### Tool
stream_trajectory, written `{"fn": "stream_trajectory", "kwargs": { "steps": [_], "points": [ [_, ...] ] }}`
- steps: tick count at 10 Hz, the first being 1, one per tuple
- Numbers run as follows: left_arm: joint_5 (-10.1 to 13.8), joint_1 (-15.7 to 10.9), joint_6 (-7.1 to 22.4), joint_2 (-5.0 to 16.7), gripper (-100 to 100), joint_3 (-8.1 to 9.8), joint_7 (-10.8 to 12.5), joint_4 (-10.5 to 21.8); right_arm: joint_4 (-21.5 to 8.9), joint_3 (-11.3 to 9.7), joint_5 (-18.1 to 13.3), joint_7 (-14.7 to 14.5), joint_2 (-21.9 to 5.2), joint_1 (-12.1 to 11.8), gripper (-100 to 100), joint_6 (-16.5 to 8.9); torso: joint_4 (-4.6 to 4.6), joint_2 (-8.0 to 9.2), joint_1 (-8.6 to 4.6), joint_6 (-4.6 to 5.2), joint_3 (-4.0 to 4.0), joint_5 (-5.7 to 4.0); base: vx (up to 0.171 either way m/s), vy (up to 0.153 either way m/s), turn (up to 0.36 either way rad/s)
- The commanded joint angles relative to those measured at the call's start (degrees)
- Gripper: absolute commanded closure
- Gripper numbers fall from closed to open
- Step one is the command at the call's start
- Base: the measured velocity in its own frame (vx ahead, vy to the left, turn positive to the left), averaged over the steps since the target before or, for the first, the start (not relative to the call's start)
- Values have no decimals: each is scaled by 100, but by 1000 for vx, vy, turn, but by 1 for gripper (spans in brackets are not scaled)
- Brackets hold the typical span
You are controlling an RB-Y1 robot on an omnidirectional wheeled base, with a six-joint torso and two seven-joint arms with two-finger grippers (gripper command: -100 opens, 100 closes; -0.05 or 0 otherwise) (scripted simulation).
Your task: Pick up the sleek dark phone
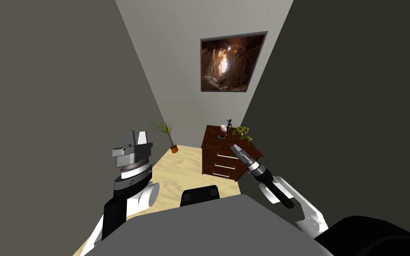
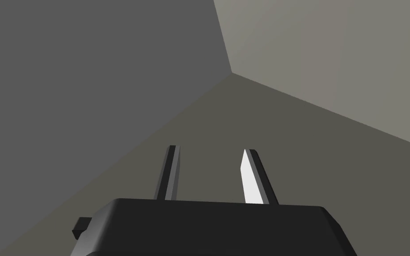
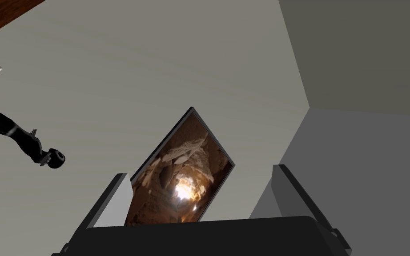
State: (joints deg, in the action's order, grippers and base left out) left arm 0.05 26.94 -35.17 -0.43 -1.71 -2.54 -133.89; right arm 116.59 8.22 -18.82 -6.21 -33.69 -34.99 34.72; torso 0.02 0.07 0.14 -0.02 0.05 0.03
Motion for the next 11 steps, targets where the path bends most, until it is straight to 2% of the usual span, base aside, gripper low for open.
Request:
{"fn": "stream_trajectory", "kwargs": {
  "steps": [1,2,3,4,5,6,7,8,9,10,11],
  "points": [
    [0,0,0,0,0,0,0,0,-164,-2,-94,-36,-148,-5,-100,74,0,0,0,0,0,0,-14,31,79],
    [0,1,0,0,0,0,0,0,-385,39,-262,-68,-380,-110,-100,177,0,-2,-4,2,-1,-1,-15,35,186],
    [0,0,0,0,0,0,0,0,-393,39,-262,-68,-428,-110,-100,177,-1,-3,-3,-1,-2,-1,-10,26,84],
    [0,1,0,0,0,1,0,0,-567,72,-436,-97,-673,-226,-100,277,-1,-4,-6,3,-2,-1,5,37,176],
    [0,0,0,0,0,0,0,0,-629,72,-436,-97,-708,-226,-100,277,-2,-9,-4,0,-5,-1,4,25,101],
    [0,1,0,0,0,1,0,0,-840,100,-613,-124,-956,-351,-100,377,-2,-10,-7,2,-6,-2,4,28,204],
    [0,0,0,0,0,0,0,0,-872,100,-613,-124,-991,-351,-100,377,-2,-11,-7,-1,-7,-2,6,19,108],
    [0,1,0,0,0,1,0,0,-1120,126,-793,-148,-1205,-483,-100,475,-2,-11,-9,3,-6,-2,16,28,202],
    [0,0,0,0,0,0,0,0,-1120,126,-793,-148,-1278,-483,-100,475,-3,-13,-7,0,-7,-2,13,18,124],
    [0,1,0,0,0,1,0,0,-1373,153,-973,-171,-1483,-621,-100,571,-3,-13,-9,2,-8,-2,19,19,215],
    [0,1,0,0,0,0,0,0,-1373,153,-973,-171,-1570,-621,-100,571,-3,-16,-10,-1,-9,-2,23,10,115]
  ]
}}
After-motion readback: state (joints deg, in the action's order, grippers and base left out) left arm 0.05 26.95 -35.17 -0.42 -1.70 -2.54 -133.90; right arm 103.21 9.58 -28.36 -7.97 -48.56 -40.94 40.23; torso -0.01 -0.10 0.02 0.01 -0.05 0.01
